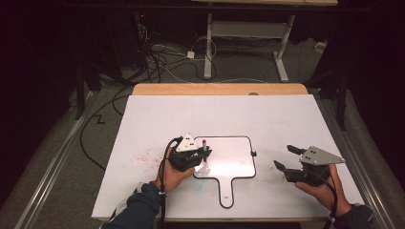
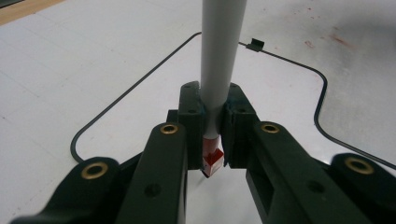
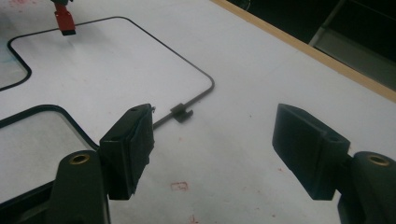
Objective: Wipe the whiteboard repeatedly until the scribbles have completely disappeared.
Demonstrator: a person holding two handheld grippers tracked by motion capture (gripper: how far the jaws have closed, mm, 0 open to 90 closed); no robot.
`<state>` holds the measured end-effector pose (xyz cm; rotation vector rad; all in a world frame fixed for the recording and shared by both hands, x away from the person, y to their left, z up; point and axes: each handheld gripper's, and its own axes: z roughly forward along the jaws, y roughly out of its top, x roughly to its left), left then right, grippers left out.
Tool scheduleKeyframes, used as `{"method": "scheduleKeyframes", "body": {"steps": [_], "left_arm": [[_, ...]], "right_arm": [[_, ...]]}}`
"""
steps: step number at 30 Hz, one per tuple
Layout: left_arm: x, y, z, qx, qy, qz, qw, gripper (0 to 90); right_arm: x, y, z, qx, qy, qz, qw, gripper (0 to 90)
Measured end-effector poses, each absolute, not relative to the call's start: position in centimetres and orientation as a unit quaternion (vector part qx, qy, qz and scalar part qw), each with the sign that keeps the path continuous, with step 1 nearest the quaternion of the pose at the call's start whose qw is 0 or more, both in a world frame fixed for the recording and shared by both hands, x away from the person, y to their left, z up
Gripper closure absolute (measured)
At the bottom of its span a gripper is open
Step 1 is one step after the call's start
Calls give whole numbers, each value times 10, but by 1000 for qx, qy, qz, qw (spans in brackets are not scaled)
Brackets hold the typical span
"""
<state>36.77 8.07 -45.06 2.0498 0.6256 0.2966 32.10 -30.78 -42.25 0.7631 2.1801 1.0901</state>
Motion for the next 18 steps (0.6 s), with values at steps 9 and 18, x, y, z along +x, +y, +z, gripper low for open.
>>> {"method": "scheduleKeyframes", "body": {"steps": [9, 18], "left_arm": [[367, 64, -447, 847, 235, 119, 462, 784], [362, 31, -439, 853, 203, 104, 469, 785]], "right_arm": [[318, -301, -418, 275, 812, 441, 266, 285], [316, -270, -405, 240, 815, 476, 226, 392]]}}
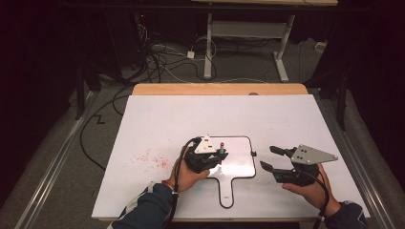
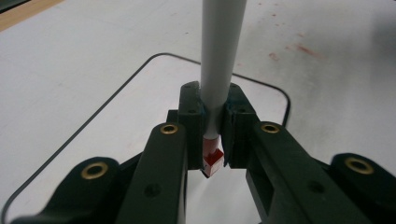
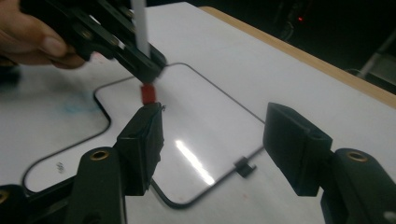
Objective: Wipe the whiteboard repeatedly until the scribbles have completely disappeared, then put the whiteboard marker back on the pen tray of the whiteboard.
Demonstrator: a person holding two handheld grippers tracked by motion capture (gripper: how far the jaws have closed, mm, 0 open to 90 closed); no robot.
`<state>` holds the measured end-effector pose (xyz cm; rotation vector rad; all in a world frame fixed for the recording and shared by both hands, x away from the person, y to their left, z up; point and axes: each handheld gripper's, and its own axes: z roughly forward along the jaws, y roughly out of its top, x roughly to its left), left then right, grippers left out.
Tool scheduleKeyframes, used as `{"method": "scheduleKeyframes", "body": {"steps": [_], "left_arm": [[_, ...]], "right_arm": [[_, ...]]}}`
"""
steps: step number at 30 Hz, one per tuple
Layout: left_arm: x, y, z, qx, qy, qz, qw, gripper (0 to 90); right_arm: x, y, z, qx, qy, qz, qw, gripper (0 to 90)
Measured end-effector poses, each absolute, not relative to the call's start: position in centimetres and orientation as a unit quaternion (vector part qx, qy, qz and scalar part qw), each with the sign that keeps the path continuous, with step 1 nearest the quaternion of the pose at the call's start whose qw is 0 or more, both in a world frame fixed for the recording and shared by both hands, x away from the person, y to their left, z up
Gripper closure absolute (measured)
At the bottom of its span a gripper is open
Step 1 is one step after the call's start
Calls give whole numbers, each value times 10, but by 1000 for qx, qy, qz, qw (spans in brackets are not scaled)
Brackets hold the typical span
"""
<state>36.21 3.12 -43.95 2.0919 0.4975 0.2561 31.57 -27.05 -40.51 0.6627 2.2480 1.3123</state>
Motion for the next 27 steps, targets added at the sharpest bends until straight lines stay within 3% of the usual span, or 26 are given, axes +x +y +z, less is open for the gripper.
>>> {"method": "scheduleKeyframes", "body": {"steps": [15, 16, 17, 18, 22, 25, 27], "left_arm": [[350, -5, -439, 866, 158, 75, 469, 784], [348, -6, -440, 867, 156, 74, 468, 784], [347, -7, -440, 868, 152, 73, 467, 784], [347, -7, -440, 868, 149, 70, 467, 784], [344, -8, -438, 860, 150, 69, 482, 779], [344, -5, -438, 856, 156, 75, 487, 666], [343, -1, -437, 855, 164, 86, 484, 542]], "right_arm": [[321, -215, -400, 191, 828, 502, 161, 529], [322, -213, -400, 191, 829, 500, 160, 549], [323, -211, -401, 189, 829, 503, 156, 646], [323, -211, -401, 189, 829, 503, 156, 646], [325, -211, -402, 198, 827, 504, 155, 803], [326, -216, -401, 205, 821, 510, 156, 807], [327, -220, -398, 221, 819, 503, 164, 807]]}}
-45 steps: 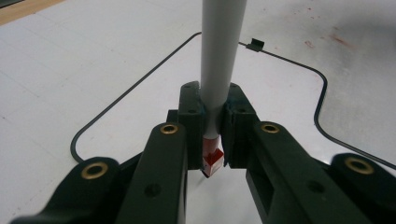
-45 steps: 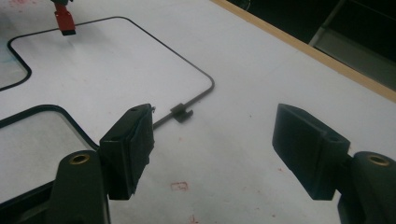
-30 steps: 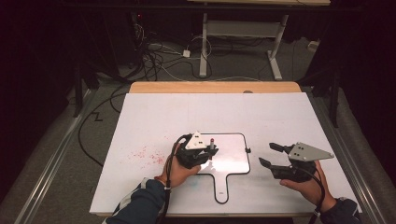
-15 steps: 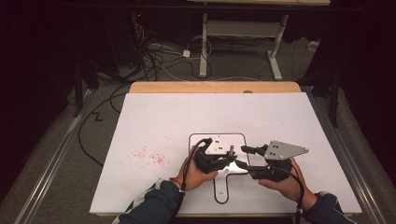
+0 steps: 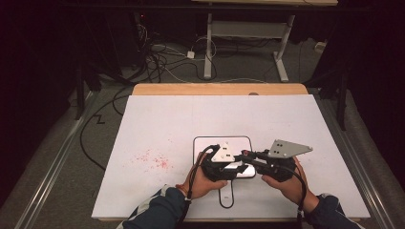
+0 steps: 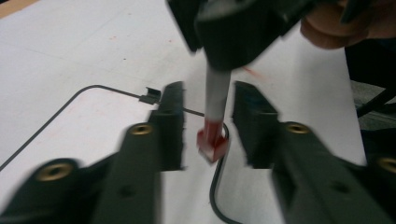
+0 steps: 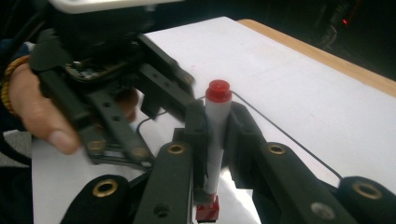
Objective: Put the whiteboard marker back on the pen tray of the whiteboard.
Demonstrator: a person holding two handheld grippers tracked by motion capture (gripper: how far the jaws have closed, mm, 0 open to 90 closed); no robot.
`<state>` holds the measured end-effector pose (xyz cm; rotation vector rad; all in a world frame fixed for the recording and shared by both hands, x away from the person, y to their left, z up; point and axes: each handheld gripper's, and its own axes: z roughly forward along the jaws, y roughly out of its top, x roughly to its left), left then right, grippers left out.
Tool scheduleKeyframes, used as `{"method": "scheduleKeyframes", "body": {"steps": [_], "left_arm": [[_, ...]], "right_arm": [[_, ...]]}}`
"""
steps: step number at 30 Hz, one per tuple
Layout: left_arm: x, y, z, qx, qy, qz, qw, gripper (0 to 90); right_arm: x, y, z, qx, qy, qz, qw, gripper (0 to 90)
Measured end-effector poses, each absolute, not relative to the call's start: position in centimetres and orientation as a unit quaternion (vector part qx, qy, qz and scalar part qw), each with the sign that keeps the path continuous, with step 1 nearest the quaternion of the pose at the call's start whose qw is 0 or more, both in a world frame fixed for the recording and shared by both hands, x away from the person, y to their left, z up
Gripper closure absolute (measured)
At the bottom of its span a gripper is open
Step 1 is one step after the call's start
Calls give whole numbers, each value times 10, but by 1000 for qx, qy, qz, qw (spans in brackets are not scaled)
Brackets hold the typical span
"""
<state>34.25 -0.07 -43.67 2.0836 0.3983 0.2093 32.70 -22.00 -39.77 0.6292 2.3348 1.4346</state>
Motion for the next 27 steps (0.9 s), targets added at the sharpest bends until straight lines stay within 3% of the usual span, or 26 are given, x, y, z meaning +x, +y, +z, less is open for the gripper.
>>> {"method": "scheduleKeyframes", "body": {"steps": [2, 4, 9, 18, 27], "left_arm": [[338, 8, -434, 856, 167, 114, 476, 398], [334, 22, -430, 854, 166, 146, 470, 324], [329, 73, -427, 839, 205, 208, 459, 239], [315, 160, -452, 824, 302, 231, 420, 217], [308, 178, -462, 825, 328, 224, 402, 217]], "right_arm": [[329, -227, -393, 240, 816, 499, 169, 807], [332, -235, -388, 256, 814, 492, 174, 807], [347, -251, -387, 311, 817, 463, 147, 806], [389, -254, -403, 382, 818, 418, 96, 806], [415, -242, -422, 414, 809, 410, 82, 801]]}}
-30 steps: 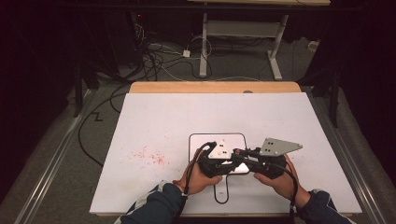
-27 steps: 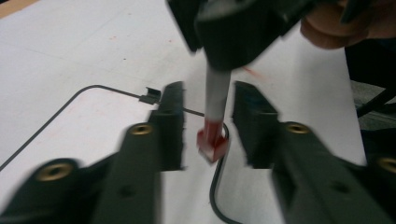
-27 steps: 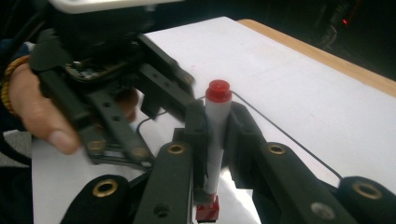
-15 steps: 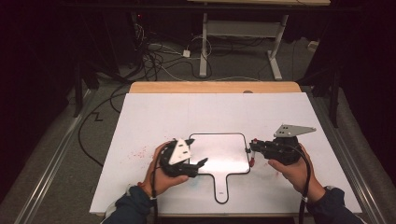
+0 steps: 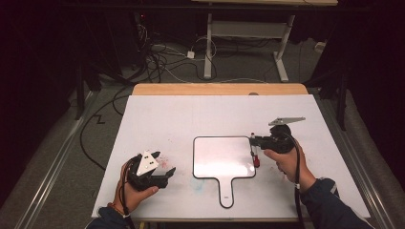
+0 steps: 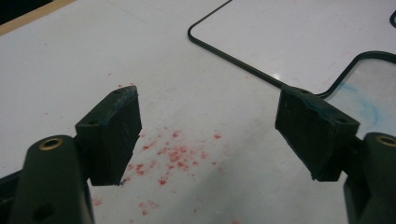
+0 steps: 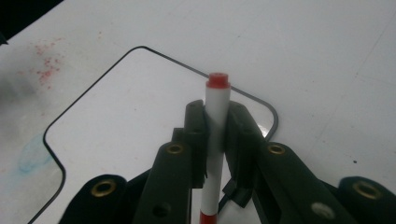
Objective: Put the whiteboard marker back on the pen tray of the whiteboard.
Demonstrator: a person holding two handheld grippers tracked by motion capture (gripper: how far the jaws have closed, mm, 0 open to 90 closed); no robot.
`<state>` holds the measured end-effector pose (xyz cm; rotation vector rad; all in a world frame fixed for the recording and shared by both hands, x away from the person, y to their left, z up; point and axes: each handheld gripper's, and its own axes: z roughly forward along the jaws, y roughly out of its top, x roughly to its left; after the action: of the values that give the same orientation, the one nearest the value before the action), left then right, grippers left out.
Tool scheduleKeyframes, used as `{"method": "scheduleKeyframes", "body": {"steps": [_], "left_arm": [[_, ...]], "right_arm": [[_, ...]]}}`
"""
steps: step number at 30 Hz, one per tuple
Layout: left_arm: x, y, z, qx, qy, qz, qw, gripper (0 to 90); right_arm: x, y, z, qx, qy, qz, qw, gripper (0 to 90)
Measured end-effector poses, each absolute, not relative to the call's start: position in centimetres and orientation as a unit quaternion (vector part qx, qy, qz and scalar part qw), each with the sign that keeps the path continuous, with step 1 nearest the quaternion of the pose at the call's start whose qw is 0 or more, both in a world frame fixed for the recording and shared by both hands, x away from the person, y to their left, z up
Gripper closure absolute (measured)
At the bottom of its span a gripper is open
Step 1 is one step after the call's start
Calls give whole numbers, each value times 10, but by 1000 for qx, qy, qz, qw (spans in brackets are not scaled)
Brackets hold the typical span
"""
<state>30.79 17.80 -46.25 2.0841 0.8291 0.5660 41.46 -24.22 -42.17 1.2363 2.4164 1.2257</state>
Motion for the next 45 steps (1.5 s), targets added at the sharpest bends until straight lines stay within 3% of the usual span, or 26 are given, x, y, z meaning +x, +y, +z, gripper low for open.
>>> {"method": "scheduleKeyframes", "body": {"steps": [13, 19, 28, 45], "left_arm": [[311, 167, -469, 847, 309, 211, 377, 217], [312, 166, -469, 849, 308, 207, 375, 216], [311, 165, -470, 851, 305, 208, 373, 214], [310, 162, -470, 857, 297, 208, 366, 214]], "right_arm": [[437, -238, -462, 469, 797, 370, 88, 745], [438, -242, -467, 472, 799, 356, 110, 660], [433, -242, -464, 447, 816, 338, 140, 636], [415, -242, -459, 381, 847, 340, 147, 510]]}}
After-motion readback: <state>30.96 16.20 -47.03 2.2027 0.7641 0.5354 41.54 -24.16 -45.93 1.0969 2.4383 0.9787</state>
